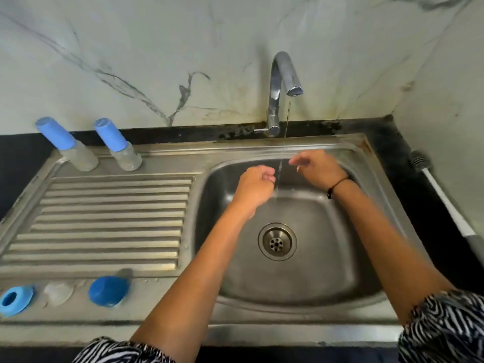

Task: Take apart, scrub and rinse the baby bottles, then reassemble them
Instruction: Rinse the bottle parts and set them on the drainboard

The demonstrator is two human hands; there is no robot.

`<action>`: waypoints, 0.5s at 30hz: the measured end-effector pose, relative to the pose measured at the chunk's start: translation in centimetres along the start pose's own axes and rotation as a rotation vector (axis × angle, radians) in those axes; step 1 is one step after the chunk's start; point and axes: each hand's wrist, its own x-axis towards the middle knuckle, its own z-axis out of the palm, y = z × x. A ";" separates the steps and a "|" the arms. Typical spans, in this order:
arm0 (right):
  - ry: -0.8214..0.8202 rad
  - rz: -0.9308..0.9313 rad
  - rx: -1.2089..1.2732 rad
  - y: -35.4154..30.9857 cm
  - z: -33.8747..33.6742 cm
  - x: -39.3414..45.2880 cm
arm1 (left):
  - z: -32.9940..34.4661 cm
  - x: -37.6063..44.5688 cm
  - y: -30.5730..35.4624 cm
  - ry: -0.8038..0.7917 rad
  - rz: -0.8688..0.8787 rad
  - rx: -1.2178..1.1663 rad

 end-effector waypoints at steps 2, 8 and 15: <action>0.062 -0.022 0.052 0.1 -0.9 2.7 | 0.4 2.1 0.8 0.028 -0.012 -0.026; -0.106 -0.177 0.111 -1.6 -0.5 10.2 | 1.2 6.9 1.7 0.036 -0.027 -0.020; -0.361 -0.116 0.055 -2.8 1.4 15.1 | 2.1 10.1 1.5 -0.055 -0.013 0.006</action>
